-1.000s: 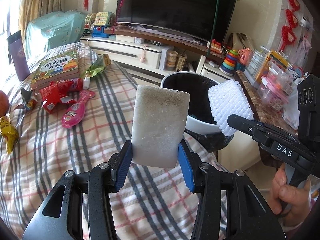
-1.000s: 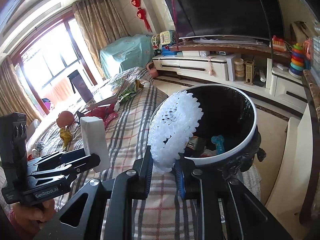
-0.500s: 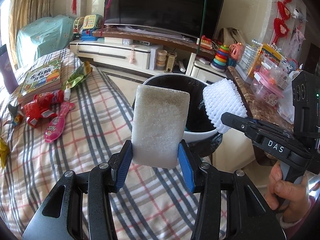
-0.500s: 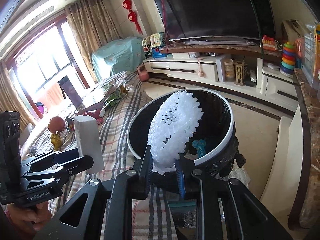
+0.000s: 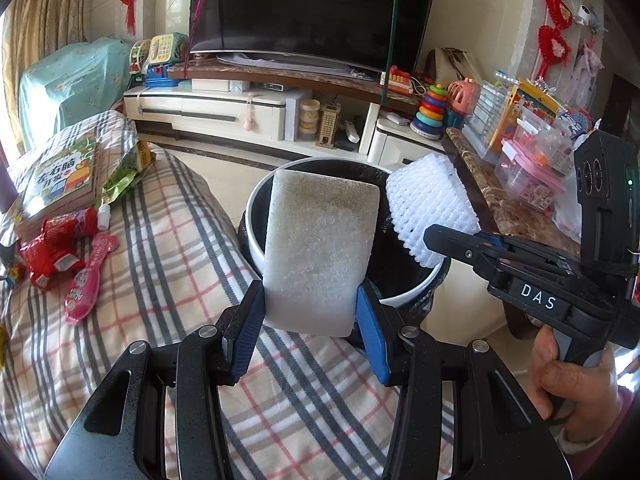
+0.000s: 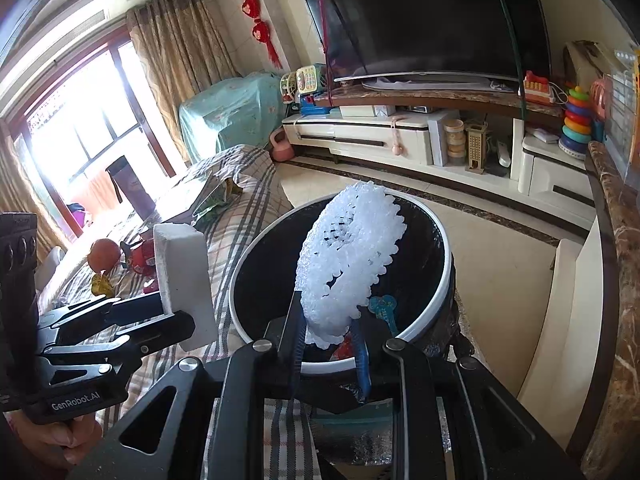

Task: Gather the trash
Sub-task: 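Carry the sponge and foam net over the black bin with both tools, then open both tools to drop the sponge and foam net into the bin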

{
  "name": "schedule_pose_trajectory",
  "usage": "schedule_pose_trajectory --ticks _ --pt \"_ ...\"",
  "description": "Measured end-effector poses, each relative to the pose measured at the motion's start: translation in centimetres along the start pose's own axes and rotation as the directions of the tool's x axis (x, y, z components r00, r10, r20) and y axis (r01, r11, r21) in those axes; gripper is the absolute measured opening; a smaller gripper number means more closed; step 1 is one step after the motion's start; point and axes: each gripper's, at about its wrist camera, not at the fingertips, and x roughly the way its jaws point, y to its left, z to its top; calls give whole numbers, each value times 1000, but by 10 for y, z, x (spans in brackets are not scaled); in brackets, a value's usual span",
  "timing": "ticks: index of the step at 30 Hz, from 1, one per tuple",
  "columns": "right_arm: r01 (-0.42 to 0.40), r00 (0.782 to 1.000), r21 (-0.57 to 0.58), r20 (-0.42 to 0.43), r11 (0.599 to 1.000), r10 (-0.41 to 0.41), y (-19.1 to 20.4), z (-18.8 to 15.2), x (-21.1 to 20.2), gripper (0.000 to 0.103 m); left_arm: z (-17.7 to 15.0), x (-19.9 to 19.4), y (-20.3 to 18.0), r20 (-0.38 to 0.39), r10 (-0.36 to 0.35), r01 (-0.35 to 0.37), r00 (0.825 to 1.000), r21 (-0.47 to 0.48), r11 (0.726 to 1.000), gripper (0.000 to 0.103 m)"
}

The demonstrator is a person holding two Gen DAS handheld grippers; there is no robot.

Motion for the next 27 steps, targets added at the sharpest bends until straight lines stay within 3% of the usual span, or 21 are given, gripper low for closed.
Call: schedule_pose_trajectory --ticks 17,20,24,27 --pt "8 999 -27 -45 1000 -10 -11 10 18 23 20 26 -2 -26 -4 4 1000 3 1000 46" --pt "8 999 -29 -53 1000 -9 -13 10 20 27 22 29 -2 -34 -1 1 999 0 1000 49" --pt "4 998 -10 -55 1000 -4 -19 9 21 52 24 30 0 -28 2 -2 1000 -9 1000 55" --pt "3 998 0 -56 1000 -3 -22 9 20 56 22 30 1 -29 9 -9 1000 -18 1000 64"
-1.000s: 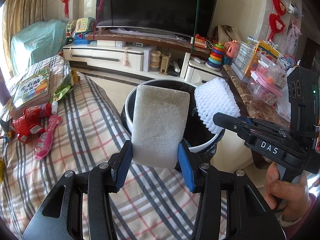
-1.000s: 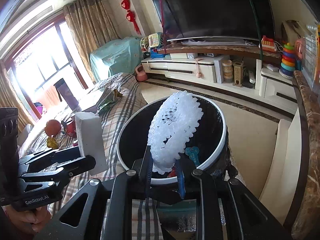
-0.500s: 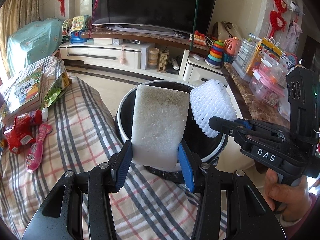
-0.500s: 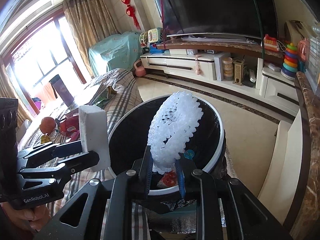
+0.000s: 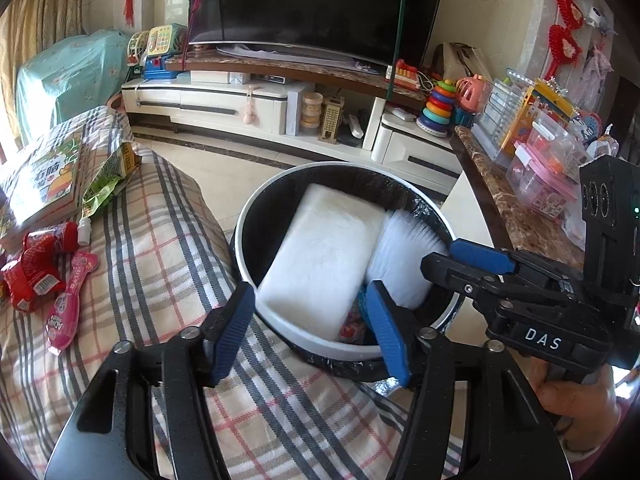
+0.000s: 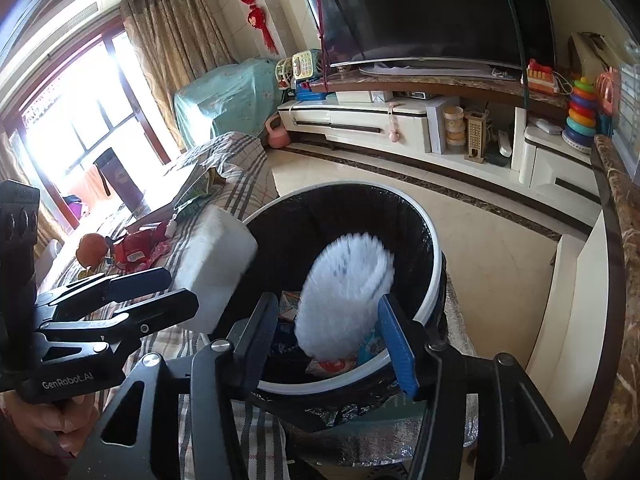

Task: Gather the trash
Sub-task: 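Open both tools to drop the sponge and foam net into the bin, then move both open tools back toward the snack bags and pink toothbrush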

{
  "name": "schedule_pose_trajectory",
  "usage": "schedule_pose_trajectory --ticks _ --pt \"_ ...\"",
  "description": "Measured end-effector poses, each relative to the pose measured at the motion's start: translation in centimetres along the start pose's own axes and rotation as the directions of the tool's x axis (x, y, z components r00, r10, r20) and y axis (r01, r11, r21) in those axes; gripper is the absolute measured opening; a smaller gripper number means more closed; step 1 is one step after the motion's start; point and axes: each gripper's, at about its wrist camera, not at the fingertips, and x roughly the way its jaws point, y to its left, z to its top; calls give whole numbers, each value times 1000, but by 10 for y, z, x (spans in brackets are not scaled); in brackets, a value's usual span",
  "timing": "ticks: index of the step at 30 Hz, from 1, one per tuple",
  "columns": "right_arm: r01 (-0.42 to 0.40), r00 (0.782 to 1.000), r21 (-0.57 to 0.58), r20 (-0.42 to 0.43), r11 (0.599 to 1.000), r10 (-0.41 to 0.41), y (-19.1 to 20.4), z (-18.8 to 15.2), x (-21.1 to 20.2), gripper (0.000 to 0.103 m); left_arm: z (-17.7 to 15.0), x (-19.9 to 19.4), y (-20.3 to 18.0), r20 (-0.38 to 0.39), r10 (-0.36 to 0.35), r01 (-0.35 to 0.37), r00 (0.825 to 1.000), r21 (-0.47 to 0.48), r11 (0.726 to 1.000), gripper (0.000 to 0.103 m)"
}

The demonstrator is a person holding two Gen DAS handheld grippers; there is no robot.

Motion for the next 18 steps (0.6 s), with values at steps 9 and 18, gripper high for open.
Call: schedule_pose_trajectory --ticks 9,18 --pt "-21 1000 18 18 1000 21 5 -10 -10 76 -26 -9 17 1 28 -28 1000 -60 998 71" --pt "-76 997 -9 20 997 77 38 -21 -9 94 -65 -29 54 -11 61 -62 998 -172 983 72"
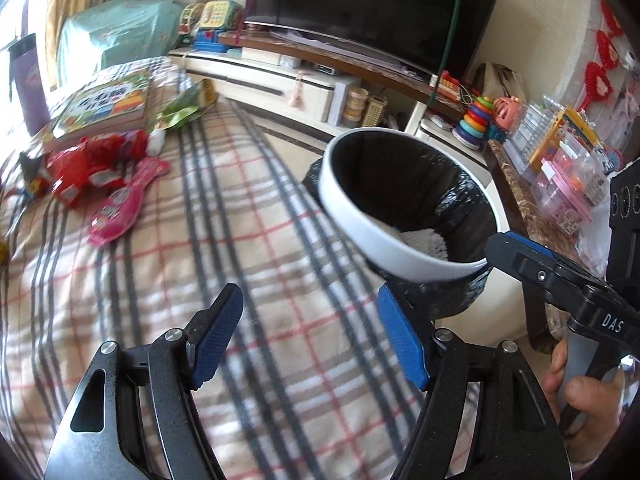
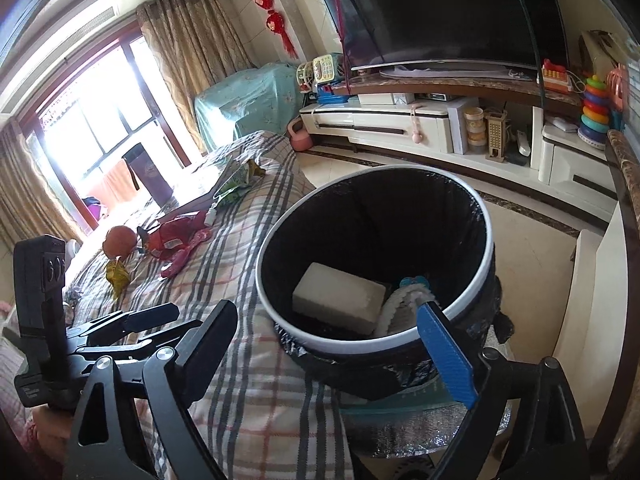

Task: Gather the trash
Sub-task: 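Move both open tools back toward the snack bags and pink toothbrush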

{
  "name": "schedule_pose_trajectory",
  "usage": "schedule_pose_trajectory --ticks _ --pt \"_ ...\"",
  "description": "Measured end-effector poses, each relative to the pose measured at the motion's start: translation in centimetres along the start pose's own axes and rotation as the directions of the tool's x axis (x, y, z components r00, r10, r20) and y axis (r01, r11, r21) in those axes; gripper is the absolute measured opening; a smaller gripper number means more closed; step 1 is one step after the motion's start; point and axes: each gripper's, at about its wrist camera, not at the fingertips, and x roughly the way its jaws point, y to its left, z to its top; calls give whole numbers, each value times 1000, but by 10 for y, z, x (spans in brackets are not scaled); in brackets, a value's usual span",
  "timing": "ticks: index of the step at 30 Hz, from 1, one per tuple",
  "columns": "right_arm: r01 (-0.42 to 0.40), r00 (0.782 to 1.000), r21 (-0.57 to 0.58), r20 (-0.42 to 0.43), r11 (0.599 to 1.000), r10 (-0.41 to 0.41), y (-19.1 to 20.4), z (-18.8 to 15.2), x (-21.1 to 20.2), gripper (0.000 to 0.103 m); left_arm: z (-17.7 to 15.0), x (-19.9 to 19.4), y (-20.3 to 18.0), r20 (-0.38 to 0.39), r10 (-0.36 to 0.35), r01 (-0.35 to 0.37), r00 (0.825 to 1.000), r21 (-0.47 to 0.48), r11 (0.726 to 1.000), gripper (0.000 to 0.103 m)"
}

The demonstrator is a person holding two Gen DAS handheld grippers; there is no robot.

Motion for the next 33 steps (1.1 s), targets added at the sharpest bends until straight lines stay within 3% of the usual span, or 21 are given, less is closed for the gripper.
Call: schedule_pose_trajectory --ticks 15,33 --pt "-84 995 -55 -58 995 81 66 -18 28 95 -35 -36 78 17 118 -115 993 -136 984 75" --pt "-127 985 -135 -136 983 108 144 -17 88 94 -48 -67 182 18 253 -237 967 -293 926 75"
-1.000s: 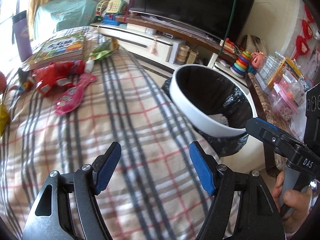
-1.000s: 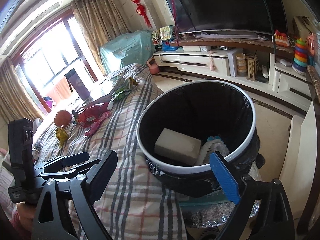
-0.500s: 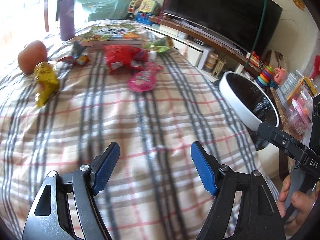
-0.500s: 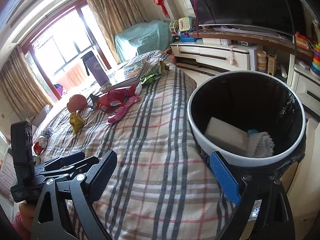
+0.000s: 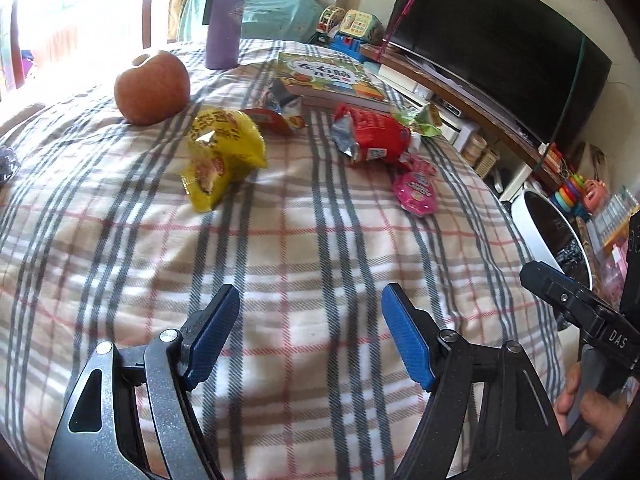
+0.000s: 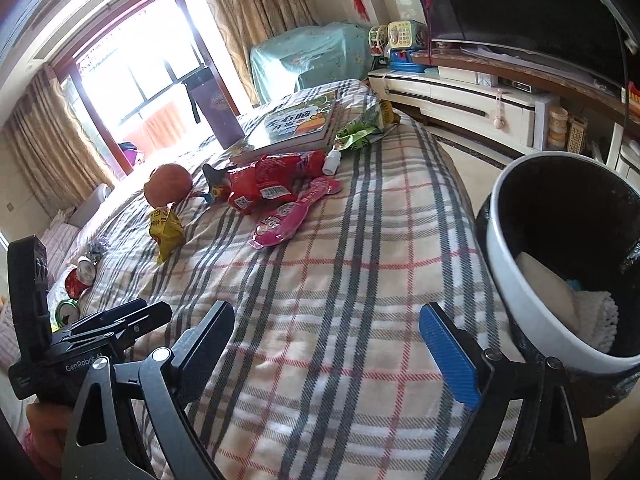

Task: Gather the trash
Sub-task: 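Move both open tools back toward the snack bags and pink toothbrush, then grasp the yellow snack bag with left tool while right tool grasps pink toothbrush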

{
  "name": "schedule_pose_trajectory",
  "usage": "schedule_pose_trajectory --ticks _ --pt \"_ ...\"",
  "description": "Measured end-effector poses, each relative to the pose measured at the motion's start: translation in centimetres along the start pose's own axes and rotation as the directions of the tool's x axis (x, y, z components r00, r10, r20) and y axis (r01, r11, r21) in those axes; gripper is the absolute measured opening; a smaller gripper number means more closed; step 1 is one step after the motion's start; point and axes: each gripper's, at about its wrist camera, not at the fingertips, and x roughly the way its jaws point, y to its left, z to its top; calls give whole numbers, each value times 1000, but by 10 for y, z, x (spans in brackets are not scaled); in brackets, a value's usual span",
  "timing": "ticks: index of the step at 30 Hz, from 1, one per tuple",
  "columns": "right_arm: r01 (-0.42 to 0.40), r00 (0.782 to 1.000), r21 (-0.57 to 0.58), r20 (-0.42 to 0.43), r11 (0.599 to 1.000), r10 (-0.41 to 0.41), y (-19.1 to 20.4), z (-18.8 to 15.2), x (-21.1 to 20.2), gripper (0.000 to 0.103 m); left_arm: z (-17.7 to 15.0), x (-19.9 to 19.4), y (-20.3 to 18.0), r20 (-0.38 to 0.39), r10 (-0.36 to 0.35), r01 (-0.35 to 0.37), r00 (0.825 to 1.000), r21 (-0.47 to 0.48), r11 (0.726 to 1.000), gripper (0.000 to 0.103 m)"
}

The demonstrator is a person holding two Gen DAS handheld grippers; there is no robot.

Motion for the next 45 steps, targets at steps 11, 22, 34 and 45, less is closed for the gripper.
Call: schedule_pose_trajectory --ticks 11,22,34,45 --pt "-18 998 -1 -57 1000 18 20 28 53 86 38 13 35 48 71 -71 996 -6 997 79" --pt "108 991 -39 -75 993 -111 32 52 98 68 72 49 38 50 142 -143 989 13 990 76" --pt "39 998 -9 -47 999 -39 18 38 71 36 55 39 21 24 36 -37 999 49 998 21" --pt "-16 999 29 -29 999 16 -1 14 24 15 23 10 -21 12 -101 100 995 68 993 20"
